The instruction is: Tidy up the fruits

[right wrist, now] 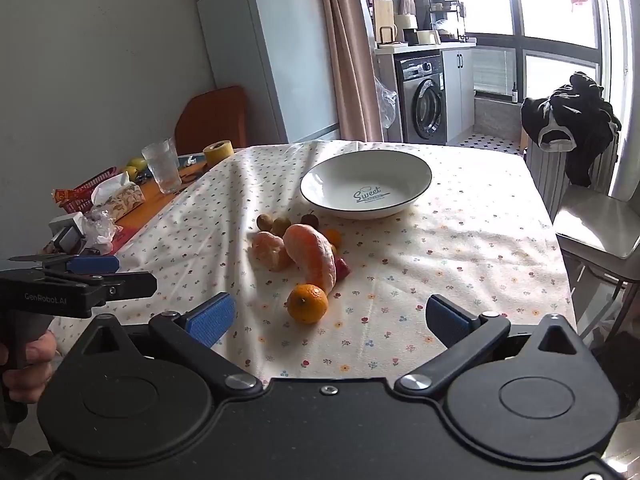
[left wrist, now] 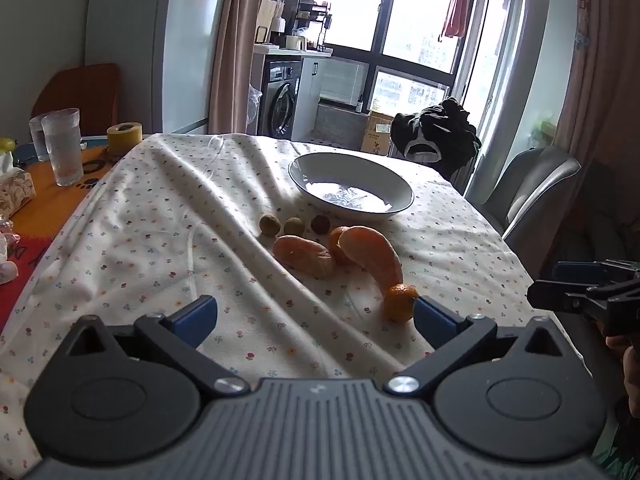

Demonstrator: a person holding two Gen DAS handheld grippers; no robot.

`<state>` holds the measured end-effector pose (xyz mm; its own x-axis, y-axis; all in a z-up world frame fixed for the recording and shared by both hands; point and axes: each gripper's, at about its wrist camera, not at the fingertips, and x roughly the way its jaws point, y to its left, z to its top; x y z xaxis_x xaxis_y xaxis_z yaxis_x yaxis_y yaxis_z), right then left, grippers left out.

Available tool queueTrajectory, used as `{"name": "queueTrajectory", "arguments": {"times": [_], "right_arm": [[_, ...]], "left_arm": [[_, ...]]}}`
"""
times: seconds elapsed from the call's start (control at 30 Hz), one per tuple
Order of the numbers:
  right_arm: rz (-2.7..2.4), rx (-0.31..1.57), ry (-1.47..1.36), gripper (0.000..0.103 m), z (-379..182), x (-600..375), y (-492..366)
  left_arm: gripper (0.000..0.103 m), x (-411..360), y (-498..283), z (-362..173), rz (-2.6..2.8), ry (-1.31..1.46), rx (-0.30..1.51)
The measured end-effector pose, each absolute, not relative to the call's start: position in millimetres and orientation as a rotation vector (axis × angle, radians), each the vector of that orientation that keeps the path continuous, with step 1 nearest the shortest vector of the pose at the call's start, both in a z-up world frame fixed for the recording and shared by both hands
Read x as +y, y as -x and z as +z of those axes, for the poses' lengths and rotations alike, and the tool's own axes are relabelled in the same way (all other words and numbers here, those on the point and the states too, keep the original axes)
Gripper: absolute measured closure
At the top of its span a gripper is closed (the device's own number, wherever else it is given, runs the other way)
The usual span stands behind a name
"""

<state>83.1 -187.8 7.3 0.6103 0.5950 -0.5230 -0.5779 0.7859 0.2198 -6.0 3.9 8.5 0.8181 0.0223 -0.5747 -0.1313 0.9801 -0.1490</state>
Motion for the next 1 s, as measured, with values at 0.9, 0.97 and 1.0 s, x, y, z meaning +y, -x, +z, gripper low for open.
{"name": "queueTrajectory", "arguments": {"times": [0.9, 0.97, 1.0], "right_arm": [[0.675, 0.618, -0.040, 0.000, 8, -195, -83], [0.671, 0.619, -0.034, 0.000, 7, -195, -83], [0.669, 0.620, -0.030, 0.000, 7, -195, -83]], "left_arm": [[0.000, 3, 7, 10, 0.081, 0.171, 0.596], [0.000, 3, 7, 10, 0.082, 0.171, 0.596], [0.000, 3, 6, 10, 0.085, 0.172, 0.597]]}}
